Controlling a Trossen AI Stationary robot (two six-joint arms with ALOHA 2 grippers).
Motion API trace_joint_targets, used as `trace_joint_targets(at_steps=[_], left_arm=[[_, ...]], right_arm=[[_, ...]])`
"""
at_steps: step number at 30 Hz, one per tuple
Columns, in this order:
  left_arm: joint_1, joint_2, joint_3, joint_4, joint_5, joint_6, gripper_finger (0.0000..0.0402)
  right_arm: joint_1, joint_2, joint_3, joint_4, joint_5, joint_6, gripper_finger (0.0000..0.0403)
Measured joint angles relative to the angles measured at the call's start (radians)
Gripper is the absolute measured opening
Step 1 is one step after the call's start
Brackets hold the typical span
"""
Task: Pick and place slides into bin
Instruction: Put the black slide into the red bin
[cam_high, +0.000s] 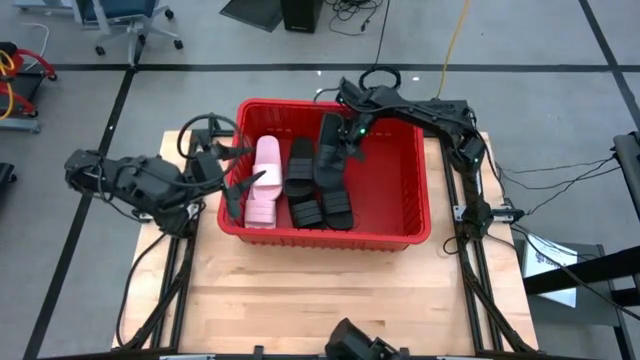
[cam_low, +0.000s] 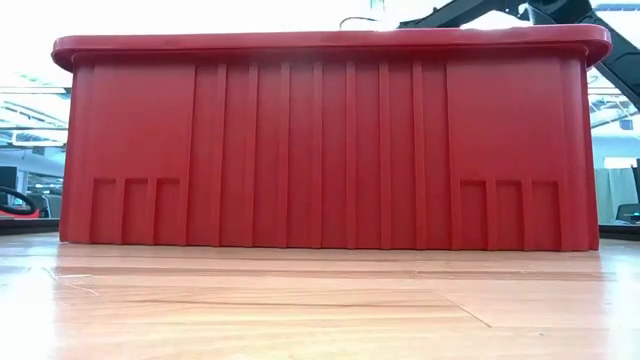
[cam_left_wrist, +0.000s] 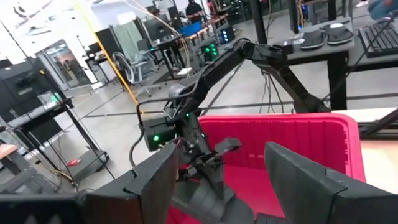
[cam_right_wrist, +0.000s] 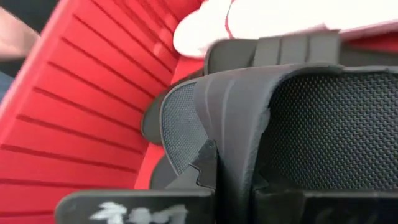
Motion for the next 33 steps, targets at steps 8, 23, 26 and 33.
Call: trace_joint_targets(at_steps=[8,23,26,33], left_arm=[[0.045,0.009,0.000,0.002,0.053,-0.005,0.0248],[0.077,0.008,0.000,0.007,0.063,0.001,0.0248],[0.077,0.008,0.000,0.007,0.064,0.001,0.0248],[0.077,0.008,0.000,0.007,0.081,0.000,0.0248]], right_arm=[[0.021,0.093,-0.011,-0.033,0.024,-0.032,0.0004],[0.026,0.182,-0.009,-0.070,0.087,-0.029,0.0004],[0.020,0.168,-0.011,-0.081,0.140,-0.029,0.0004],[-0.004,0.144,-0.012,-0.108,0.128,-0.029,0.0004]])
